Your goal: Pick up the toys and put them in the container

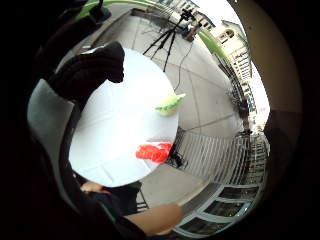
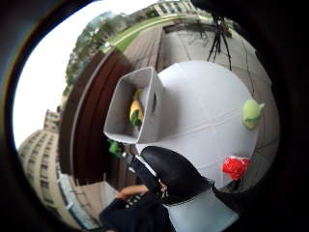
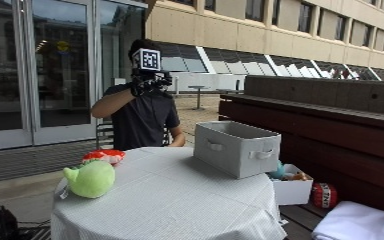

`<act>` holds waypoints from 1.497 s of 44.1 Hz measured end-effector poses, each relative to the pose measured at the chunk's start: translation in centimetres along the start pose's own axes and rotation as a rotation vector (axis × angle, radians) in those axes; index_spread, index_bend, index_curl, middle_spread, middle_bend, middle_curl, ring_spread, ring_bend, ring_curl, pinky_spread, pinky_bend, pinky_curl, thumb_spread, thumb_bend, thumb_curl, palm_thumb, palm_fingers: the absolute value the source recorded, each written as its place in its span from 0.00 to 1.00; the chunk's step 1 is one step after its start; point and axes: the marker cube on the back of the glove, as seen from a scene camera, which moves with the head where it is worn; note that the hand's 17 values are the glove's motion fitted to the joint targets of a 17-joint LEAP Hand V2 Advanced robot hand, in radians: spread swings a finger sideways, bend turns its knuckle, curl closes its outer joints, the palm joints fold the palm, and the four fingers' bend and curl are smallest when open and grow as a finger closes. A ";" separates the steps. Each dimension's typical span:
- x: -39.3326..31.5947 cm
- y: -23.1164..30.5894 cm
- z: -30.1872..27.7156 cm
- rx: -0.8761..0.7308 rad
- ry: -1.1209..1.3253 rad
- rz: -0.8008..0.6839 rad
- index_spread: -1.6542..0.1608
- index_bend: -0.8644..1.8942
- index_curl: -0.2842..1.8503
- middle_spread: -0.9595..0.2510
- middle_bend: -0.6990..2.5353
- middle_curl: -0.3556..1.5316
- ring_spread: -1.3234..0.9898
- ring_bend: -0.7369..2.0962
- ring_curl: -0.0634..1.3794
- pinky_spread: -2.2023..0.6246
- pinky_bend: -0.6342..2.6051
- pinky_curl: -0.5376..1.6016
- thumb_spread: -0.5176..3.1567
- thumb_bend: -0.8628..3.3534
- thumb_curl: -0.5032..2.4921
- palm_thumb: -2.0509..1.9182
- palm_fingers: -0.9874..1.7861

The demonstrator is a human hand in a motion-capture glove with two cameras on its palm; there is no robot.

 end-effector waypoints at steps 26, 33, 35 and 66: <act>16.5 7.8 13.3 -0.053 0.015 0.236 0.77 0.36 0.23 0.75 0.30 0.43 0.56 0.55 0.23 0.78 0.58 0.42 0.39 0.18 0.26 0.49 0.33; 18.0 10.8 16.1 -0.216 -0.017 0.173 0.77 0.36 0.23 0.74 0.30 0.43 0.56 0.54 0.23 0.78 0.57 0.41 0.38 0.18 0.25 0.49 0.33; 18.2 11.2 17.5 -0.216 -0.017 0.211 0.77 0.36 0.23 0.74 0.30 0.43 0.56 0.54 0.22 0.78 0.57 0.41 0.38 0.18 0.25 0.49 0.33; 17.7 16.6 25.5 -0.466 -0.052 0.339 0.74 0.40 0.28 0.68 0.26 0.41 0.47 0.57 0.23 0.70 0.56 0.40 0.46 0.24 0.27 0.59 0.45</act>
